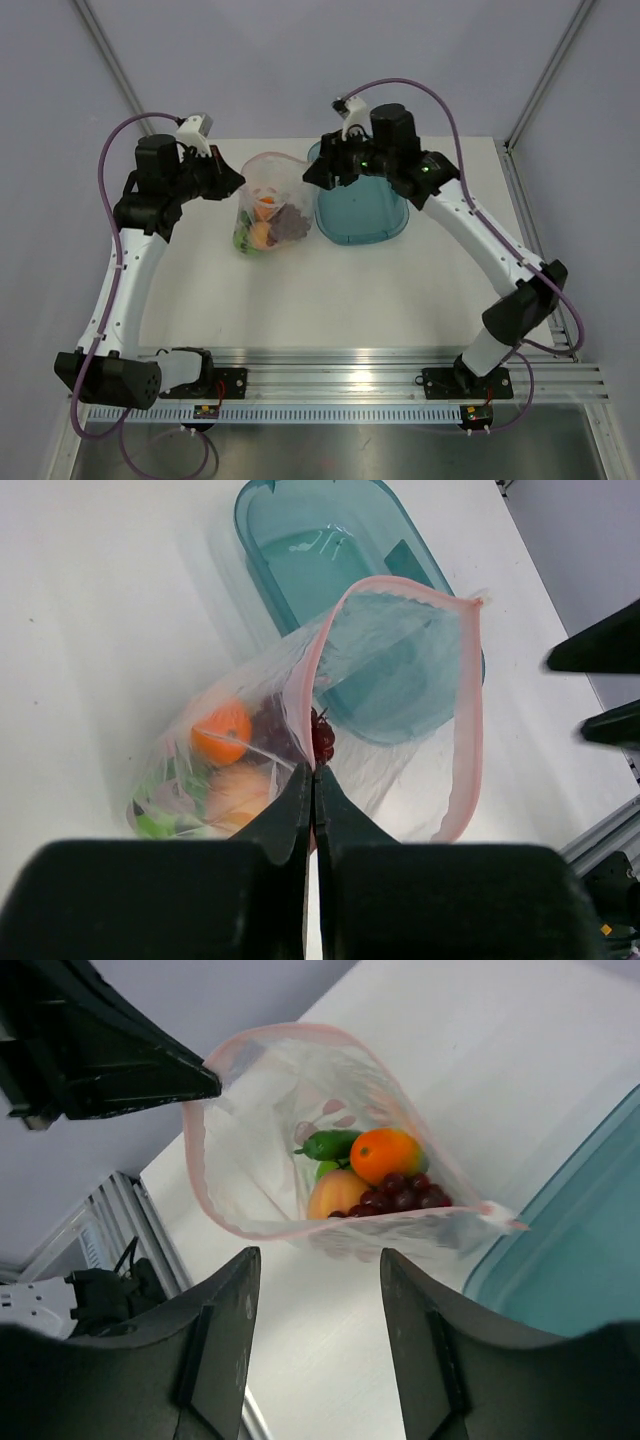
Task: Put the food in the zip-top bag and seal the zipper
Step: Adjust the zipper food storage bag at the center of the board.
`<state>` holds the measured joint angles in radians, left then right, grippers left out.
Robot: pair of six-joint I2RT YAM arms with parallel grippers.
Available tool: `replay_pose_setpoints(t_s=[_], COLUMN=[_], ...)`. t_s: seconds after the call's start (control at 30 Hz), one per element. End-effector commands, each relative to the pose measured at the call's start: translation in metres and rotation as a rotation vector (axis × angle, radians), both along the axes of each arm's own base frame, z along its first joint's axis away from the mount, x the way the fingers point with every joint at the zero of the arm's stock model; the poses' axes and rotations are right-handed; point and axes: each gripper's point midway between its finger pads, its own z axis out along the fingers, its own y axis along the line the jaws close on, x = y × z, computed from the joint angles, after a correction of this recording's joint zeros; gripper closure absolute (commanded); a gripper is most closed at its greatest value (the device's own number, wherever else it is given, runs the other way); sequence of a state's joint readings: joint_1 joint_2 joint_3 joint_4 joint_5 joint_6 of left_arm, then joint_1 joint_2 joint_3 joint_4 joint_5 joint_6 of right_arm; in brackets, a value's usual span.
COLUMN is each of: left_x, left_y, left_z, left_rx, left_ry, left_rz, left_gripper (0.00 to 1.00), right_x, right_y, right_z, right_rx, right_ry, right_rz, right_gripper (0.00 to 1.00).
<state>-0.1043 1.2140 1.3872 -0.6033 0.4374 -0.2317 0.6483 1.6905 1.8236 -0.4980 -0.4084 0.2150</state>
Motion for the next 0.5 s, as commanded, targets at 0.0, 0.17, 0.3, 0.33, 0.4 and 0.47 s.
replay_pose_setpoints(t_s=[0.0, 0.17, 0.3, 0.33, 0.4, 0.47], left_x=[0.009, 0.014, 0.017, 0.018, 0.018, 0.019], left_y=[0.001, 0.004, 0.004, 0.003, 0.003, 0.003], left_z=[0.025, 0.021, 0.017, 0.015, 0.017, 0.016], left_rx=[-0.003, -0.009, -0.014, -0.014, -0.016, -0.016], left_ry=[-0.079, -0.064, -0.048, -0.042, -0.044, -0.039], left_rz=[-0.032, -0.032, -0.038, -0.040, -0.039, -0.040], left_gripper=[1.00, 1.00, 1.00, 1.00, 1.00, 1.00], right_x=[-0.010, -0.004, 0.003, 0.006, 0.012, 0.017], right_y=[-0.036, -0.068, -0.076, -0.074, -0.068, -0.061], right_z=[0.053, 0.037, 0.015, 0.008, -0.018, -0.034], right_rx=[0.088, 0.053, -0.007, -0.038, -0.076, -0.063], right_ry=[-0.270, -0.649, -0.777, -0.776, -0.707, -0.695], right_rz=[0.119, 0.112, 0.090, 0.110, 0.157, 0.178], right_gripper=[0.41, 0.38, 0.32, 0.34, 0.37, 0.37])
